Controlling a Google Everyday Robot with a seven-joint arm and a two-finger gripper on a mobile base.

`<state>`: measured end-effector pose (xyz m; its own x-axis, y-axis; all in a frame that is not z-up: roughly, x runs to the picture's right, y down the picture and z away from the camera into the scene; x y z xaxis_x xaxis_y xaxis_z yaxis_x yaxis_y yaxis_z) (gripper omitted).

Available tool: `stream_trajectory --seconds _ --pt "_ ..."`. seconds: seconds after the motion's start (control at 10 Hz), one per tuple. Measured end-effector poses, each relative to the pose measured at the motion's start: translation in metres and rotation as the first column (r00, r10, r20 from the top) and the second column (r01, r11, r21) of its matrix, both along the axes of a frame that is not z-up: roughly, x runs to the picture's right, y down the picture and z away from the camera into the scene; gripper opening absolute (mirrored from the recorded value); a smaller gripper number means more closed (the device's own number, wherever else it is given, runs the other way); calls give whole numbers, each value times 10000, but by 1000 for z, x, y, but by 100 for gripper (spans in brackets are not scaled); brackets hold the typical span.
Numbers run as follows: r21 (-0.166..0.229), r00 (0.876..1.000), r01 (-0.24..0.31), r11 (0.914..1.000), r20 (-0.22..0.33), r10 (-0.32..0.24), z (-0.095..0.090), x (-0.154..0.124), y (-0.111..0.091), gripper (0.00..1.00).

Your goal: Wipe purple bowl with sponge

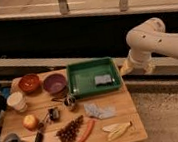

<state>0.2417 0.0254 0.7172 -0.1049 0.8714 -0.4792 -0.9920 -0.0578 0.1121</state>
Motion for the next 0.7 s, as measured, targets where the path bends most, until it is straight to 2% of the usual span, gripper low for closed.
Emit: stream_trajectory --seconds 0.2,0.4,0.7 --pt "-73 9993 199 9998 330 -197 25 -21 -7 80" --pt "-34 9987 -35 10000 513 36 46 -28 -13 80" --pt "83 9945 -382 9992 981 372 66 -60 -25 80"
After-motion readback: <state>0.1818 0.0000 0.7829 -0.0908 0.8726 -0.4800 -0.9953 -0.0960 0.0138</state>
